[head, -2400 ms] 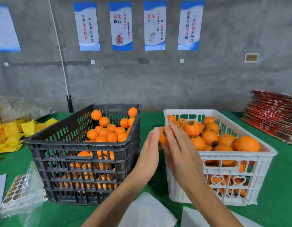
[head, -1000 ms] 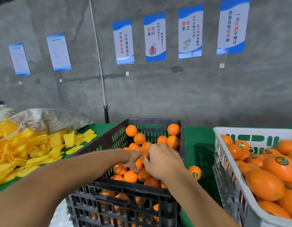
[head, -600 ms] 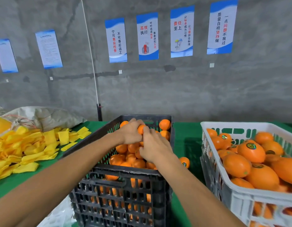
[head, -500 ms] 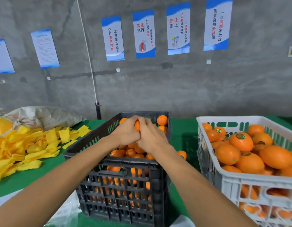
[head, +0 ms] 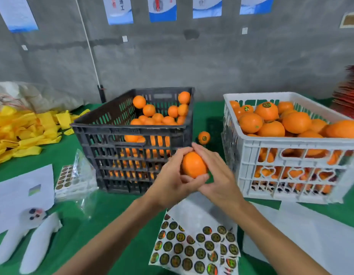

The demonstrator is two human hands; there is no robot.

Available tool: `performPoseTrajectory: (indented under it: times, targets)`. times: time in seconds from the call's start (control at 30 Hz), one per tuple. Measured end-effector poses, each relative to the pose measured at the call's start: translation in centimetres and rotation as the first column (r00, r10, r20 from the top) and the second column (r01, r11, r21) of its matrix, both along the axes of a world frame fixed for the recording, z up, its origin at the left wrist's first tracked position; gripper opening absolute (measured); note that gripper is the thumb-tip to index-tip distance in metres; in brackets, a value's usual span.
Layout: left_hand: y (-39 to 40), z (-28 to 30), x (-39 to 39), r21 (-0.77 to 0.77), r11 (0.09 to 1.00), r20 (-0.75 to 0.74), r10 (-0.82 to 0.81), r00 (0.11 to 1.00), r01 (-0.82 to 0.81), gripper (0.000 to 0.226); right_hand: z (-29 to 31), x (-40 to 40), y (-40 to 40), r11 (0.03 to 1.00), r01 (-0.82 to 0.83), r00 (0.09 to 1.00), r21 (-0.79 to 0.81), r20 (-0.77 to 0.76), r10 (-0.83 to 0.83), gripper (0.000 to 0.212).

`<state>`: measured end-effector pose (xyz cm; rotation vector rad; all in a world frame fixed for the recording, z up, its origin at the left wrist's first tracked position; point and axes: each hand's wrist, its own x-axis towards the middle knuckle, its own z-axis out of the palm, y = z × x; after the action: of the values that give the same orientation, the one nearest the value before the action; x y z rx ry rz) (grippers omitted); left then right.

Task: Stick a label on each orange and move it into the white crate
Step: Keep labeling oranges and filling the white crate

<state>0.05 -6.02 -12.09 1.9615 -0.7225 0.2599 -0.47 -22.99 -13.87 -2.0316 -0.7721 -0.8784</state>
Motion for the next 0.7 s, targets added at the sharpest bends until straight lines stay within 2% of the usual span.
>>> performPoseTrajectory:
  times: [0.07,0.13,0.2,0.27,0.3,0.4,0.5,0.53,0.6,0.7]
  targets:
    - [-0.6,-3.6,0.2,-0.012,0.996,-0.167,-0.087,0.982,0.086,0.06,-3.3,-0.3,-1.6,0.996,-0.021,0.99,-0.092,-0.143,0.008,0.073]
    - [-1.2,-6.3,0.4,-0.003,0.996,-0.288,-0.083,0.954,0.086,0.057,-5.4,-0.5,-2.7,0.984,-0.067,0.953,-0.167,-0.304,0.013,0.077]
    - [-1.4,-8.4,0.7,0.041,0.996,-0.347,-0.056,0.936,0.075,0.053,-6.5,-0.6,-3.5,0.963,-0.073,0.894,-0.261,-0.446,-0.053,0.081]
    - [-1.5,-10.0,0.8,0.054,0.996,-0.368,-0.049,0.929,0.074,0.053,-7.5,-1.3,-4.3,0.909,-0.037,0.851,-0.416,-0.49,-0.189,0.086]
    - [-1.5,-10.7,0.8,0.052,0.997,-0.366,-0.036,0.93,0.059,0.055,-7.8,-1.9,-4.7,0.9,-0.049,0.829,-0.433,-0.521,-0.205,0.086]
    - [-1.8,-11.9,0.5,0.077,0.994,-0.306,0.098,0.947,-0.078,0.054,-8.7,-3.6,-5.3,0.918,-0.211,0.764,-0.336,-0.642,-0.06,0.074]
    - [-2.3,-12.2,-0.2,0.054,0.985,-0.258,0.173,0.951,-0.165,0.055,-9.5,-3.2,-5.7,0.831,-0.27,0.761,-0.486,-0.636,-0.125,0.098]
    - [-2.2,-12.2,-0.4,0.024,0.985,-0.256,0.169,0.952,-0.169,0.058,-9.6,-2.7,-5.8,0.842,-0.26,0.751,-0.473,-0.647,-0.131,0.099]
    - [-1.8,-12.1,-0.6,-0.001,0.987,-0.234,0.157,0.96,-0.161,0.061,-9.6,-2.1,-6.1,0.901,-0.256,0.724,-0.349,-0.687,-0.061,0.086]
    - [-1.4,-12.2,-0.6,0.092,0.988,-0.183,0.142,0.973,-0.127,0.063,-9.6,-1.9,-6.3,0.946,-0.243,0.741,-0.215,-0.67,0.038,0.057]
